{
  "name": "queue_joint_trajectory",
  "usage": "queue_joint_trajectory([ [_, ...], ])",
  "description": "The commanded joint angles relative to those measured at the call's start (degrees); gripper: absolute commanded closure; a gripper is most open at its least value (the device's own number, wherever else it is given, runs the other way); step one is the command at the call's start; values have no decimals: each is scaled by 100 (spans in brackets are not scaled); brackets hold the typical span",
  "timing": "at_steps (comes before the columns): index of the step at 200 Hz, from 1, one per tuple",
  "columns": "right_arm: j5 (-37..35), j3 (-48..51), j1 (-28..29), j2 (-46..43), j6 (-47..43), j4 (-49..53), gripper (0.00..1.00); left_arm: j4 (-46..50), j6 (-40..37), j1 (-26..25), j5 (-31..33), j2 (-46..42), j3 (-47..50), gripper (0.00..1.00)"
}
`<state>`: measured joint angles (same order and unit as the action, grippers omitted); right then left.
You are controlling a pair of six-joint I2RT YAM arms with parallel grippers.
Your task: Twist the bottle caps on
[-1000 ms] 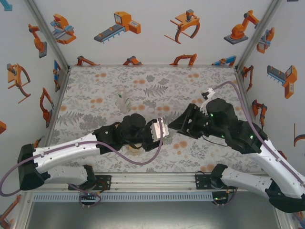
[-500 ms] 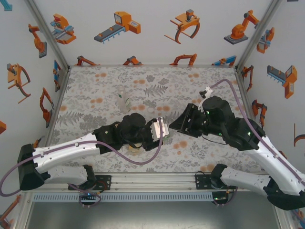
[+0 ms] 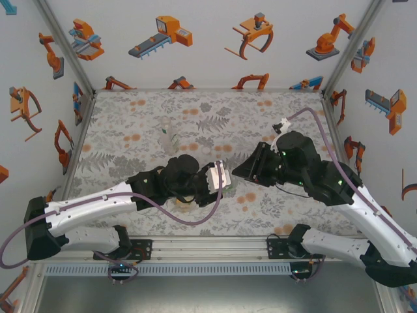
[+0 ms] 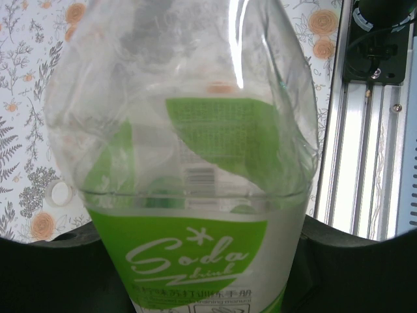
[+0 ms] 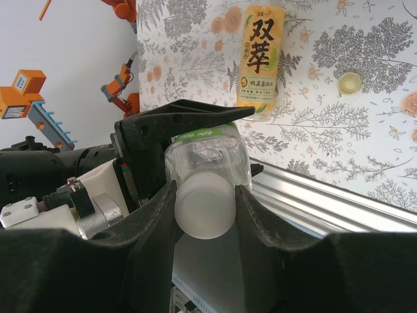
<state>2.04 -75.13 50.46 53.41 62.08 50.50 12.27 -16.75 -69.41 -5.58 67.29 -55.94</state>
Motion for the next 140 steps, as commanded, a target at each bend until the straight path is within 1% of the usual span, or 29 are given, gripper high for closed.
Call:
queue_joint_trajectory([
  [1, -132, 1, 3, 3, -234, -23, 80, -135, -35, -28, -45, -66, -58, 61],
  [2, -133, 0, 6, 3, -238, -23, 80, -140, -31, -29, -42, -66, -57, 61],
  [3, -138, -1, 7, 3, -248, -23, 80, -139, -31, -33, -36, -71, -53, 58],
  [9, -155, -1, 4, 13, -290, -7, 81, -173, -14, -32, 0, -92, -35, 52],
  [18, -197, -19, 6, 29, -348, 27, 82, -222, 18, -29, 38, -134, -6, 45],
  [34, -284, -27, -1, 53, -489, 110, 83, -294, 56, -33, 125, -210, 48, 35],
  [44, -363, -28, -1, 88, -609, 192, 84, -330, 64, -20, 177, -264, 73, 31],
  [68, -611, -107, -23, 190, -975, 399, 85, -312, 118, -20, 280, -338, 84, 29],
  [95, -900, -311, -153, 420, -1531, 671, 85, -261, 287, -14, 493, -383, 92, 28],
  [118, -922, -441, -477, 694, -2075, 809, 86, -203, 547, 21, 736, -376, 78, 27],
  [140, -714, -534, -1049, 978, -2581, 830, 86, -66, 908, 88, 1001, -361, 2, 27],
])
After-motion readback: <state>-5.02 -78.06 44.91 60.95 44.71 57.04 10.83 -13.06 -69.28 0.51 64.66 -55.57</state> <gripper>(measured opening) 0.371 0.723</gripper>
